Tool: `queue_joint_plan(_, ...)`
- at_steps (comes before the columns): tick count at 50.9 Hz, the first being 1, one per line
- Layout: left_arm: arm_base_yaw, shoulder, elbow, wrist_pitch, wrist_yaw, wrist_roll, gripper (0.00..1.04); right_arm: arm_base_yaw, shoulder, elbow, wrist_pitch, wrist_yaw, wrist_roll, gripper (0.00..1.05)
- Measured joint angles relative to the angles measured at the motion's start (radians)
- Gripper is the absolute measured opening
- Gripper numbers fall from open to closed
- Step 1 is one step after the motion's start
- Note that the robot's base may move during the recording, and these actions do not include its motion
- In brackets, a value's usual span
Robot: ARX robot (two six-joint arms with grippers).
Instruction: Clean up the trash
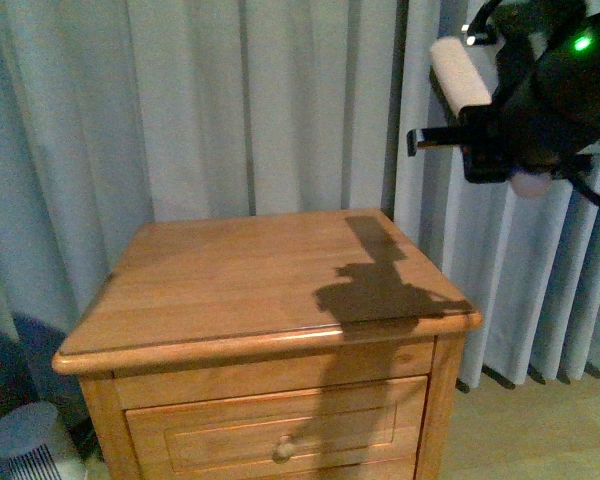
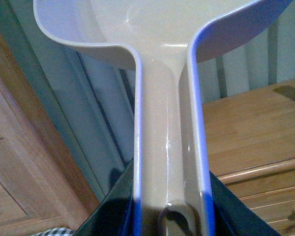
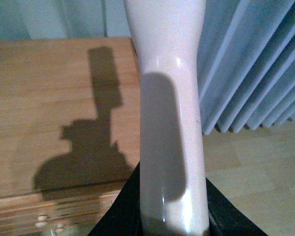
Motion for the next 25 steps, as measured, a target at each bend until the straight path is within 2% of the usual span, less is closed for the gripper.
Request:
queue_joint_plan(15, 0.0, 0.0, 0.0, 0.0, 0.0, 0.0, 0.26, 0.072, -0.417, -0.457, 0.278, 0.006, -0.171, 0.18)
queue_joint_plan(25, 0.0, 0.0, 0.0, 0.0, 0.0, 0.0, 0.26, 0.08, -0.703, -0.64, 0.259, 0.08, -0.208, 0.18)
